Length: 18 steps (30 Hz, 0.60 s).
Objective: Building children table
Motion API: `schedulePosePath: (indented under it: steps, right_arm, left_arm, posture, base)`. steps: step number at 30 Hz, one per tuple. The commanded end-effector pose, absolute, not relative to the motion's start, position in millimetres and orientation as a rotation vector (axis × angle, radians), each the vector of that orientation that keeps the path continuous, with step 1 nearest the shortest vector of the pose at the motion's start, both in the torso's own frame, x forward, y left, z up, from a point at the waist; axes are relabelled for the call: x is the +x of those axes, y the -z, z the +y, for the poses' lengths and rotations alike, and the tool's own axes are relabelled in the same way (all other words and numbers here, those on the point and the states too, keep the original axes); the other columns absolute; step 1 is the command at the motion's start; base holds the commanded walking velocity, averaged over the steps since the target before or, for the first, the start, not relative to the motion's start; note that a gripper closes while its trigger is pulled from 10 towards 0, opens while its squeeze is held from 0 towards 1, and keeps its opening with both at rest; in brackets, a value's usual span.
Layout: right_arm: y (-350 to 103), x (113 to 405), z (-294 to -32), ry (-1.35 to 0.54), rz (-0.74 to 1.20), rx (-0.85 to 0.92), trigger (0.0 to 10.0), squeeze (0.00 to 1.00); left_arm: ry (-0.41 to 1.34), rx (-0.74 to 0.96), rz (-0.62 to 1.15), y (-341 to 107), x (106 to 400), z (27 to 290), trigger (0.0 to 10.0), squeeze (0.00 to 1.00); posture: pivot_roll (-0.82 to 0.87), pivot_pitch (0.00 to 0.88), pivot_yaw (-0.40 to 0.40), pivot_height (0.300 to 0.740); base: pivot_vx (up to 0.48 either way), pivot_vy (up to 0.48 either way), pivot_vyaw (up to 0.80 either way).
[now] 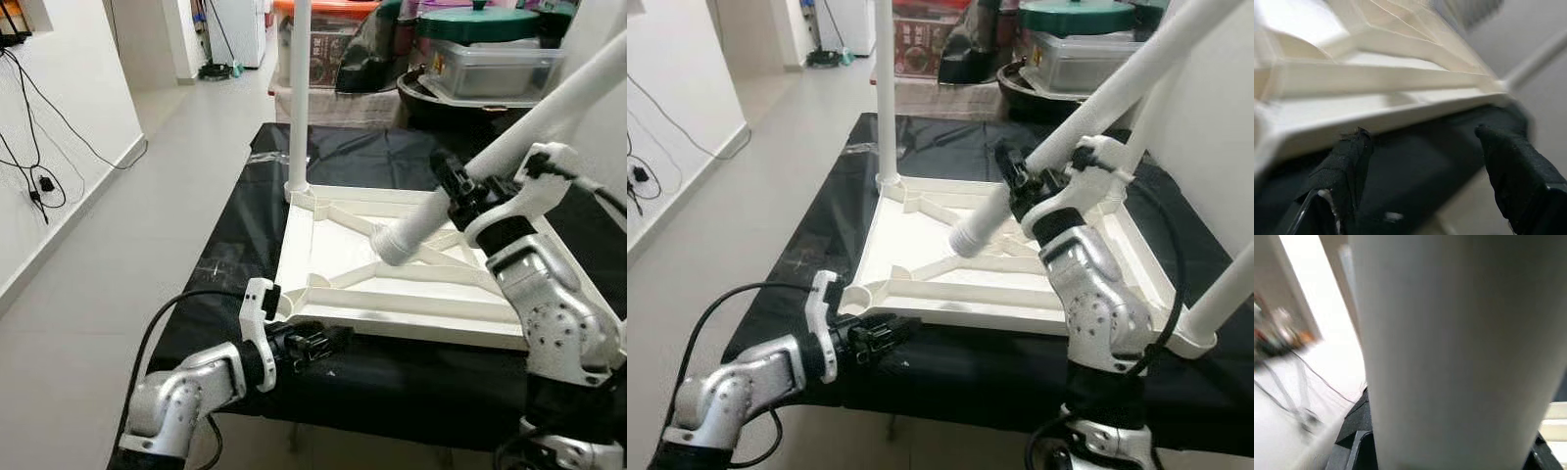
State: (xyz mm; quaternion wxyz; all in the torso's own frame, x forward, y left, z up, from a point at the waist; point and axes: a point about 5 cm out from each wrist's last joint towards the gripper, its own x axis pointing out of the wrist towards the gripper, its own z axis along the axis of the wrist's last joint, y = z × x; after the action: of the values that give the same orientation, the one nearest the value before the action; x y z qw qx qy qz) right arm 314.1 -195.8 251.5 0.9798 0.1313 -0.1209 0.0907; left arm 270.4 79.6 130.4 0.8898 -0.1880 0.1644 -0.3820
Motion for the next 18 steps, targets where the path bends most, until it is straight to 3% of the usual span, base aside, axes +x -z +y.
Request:
schedulePosePath:
  steps: [1,18]
  right_arm:
    - [-249,313,-183,-0.210,-0.247,0.215,10.0,0.00]
    - [-231,300,-149,-0.354,-0.246,0.211,10.0,0.00]
  left_arm:
    - [0.745,-0.336,0.307,-131,271,81,10.0,0.00]
    - [0.751,-0.180,0.228,-125,253,68,10.0,0.00]
  posture:
    - [0.05,0.000,-0.060,0.740]
    - [0.06,0.000,-0.074,0.740]
  base:
    - [0.000,0.000,0.80]
    - [0.000,0.000,0.80]
